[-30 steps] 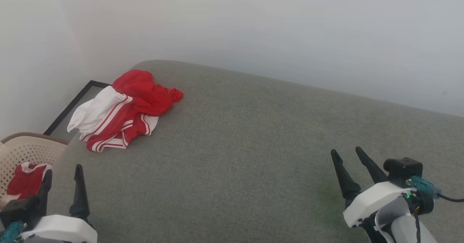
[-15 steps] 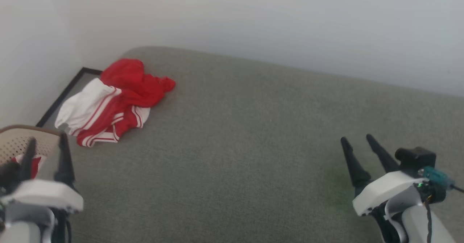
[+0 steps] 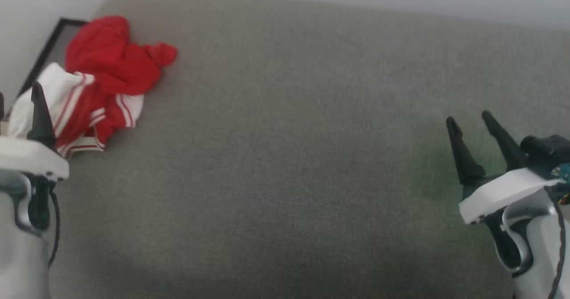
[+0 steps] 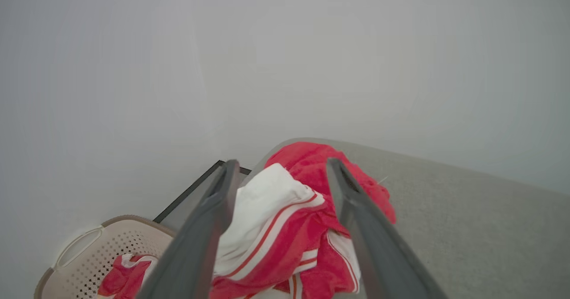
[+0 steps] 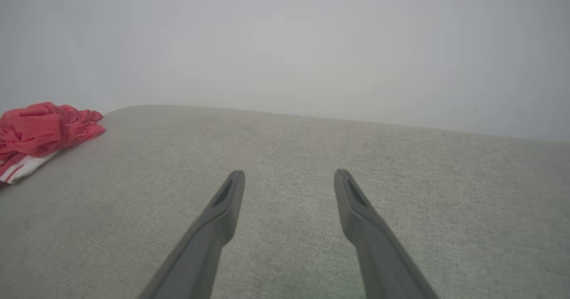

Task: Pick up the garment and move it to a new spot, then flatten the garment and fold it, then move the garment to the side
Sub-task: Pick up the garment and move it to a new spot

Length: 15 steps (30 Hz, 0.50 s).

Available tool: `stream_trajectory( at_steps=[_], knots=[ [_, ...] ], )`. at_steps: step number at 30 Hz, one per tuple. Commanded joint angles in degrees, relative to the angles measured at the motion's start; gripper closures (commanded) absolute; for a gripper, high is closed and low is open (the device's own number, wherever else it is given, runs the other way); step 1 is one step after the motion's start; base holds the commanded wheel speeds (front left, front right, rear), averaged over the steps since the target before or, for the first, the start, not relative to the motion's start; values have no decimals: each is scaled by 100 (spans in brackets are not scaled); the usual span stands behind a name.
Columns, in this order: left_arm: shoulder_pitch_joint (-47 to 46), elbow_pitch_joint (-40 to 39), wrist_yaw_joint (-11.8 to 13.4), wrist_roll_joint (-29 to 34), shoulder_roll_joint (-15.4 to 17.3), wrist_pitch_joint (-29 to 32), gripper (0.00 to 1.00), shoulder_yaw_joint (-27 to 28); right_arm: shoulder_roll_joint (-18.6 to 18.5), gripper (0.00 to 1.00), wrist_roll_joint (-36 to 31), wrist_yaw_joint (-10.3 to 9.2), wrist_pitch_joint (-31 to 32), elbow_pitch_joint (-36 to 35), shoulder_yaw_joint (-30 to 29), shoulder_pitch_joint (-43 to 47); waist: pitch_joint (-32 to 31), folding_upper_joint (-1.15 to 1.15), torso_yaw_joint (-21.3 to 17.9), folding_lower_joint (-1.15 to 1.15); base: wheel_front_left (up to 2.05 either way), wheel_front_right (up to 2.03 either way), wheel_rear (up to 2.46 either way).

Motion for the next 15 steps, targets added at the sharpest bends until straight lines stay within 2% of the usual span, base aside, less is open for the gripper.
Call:
stream_trajectory(
  at_steps=[1, 6, 11, 15],
  knots=[
    [-228, 196, -26, 37, 46, -8, 0, -39, -31, 0, -59, 3, 44, -104, -14, -60, 388, 0, -126, 0, 0, 0, 0],
    [-819, 961, -8, 10, 142, 61, 0, -97, -72, 0, -130, 3, 176, -396, -73, -144, 669, 0, -153, 0, 0, 0, 0],
    [-1544, 1994, 89, 18, 297, 376, 0, -173, -142, 0, -230, 3, 404, -784, -120, -231, 987, 0, -165, 0, 0, 0, 0],
    [-2076, 2698, 39, -40, 388, 677, 0, -216, -234, 0, -300, 3, 622, -1157, -161, -272, 1253, 0, -183, 0, 0, 0, 0]
  ],
)
